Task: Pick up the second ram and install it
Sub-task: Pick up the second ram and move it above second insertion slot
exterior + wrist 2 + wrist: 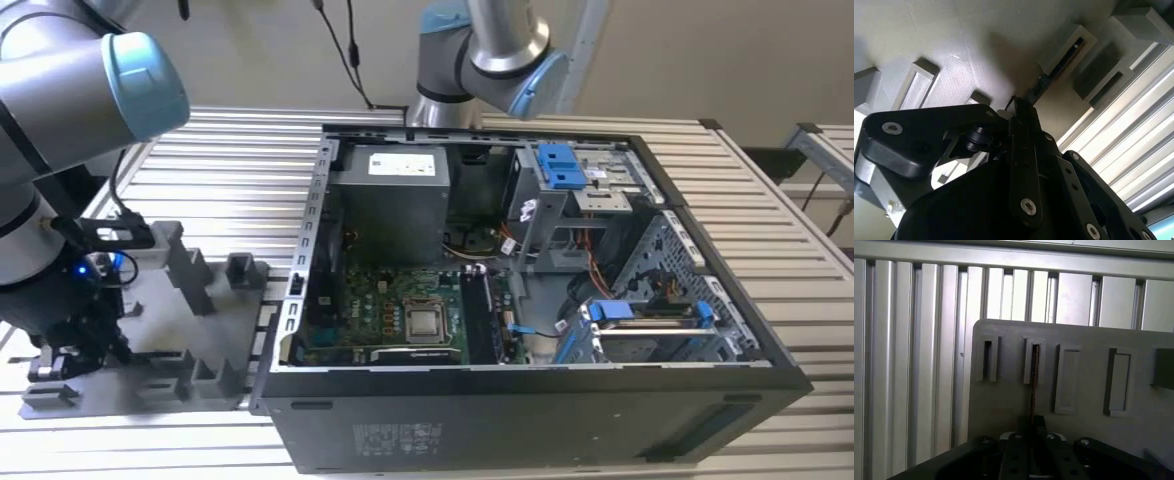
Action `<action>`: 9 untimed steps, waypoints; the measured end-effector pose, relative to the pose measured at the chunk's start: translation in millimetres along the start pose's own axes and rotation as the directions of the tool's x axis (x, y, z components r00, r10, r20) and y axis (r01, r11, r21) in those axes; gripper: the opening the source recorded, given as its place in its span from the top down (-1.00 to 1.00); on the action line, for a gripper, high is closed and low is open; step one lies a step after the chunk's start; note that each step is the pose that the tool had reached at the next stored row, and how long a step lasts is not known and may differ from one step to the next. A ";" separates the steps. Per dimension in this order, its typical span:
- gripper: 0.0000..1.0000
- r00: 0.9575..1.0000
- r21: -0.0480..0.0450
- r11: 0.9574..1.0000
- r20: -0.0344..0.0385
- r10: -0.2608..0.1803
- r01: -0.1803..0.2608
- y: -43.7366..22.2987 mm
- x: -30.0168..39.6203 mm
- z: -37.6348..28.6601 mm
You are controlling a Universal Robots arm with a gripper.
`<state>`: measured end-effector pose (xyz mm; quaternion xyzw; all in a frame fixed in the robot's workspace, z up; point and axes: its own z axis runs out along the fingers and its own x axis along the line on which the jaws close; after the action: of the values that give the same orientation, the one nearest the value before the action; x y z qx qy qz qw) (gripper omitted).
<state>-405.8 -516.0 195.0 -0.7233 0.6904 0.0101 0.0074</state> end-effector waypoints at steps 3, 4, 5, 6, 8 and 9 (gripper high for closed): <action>0.72 1.000 0.000 1.000 0.000 0.000 0.000 0.0 0.0 0.1; 0.72 1.000 0.000 1.000 0.000 0.000 0.000 0.0 0.0 0.1; 0.72 1.000 0.000 1.000 0.000 0.000 0.000 0.0 0.0 0.2; 0.72 1.000 0.000 1.000 0.000 0.000 0.000 0.0 0.0 0.2; 0.72 1.000 0.000 1.000 0.000 0.000 0.000 0.0 0.0 0.3; 0.72 1.000 0.000 1.000 0.000 0.000 0.000 0.0 0.0 0.3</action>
<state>-405.8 -516.0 194.7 -0.7233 0.6904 0.0101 0.0075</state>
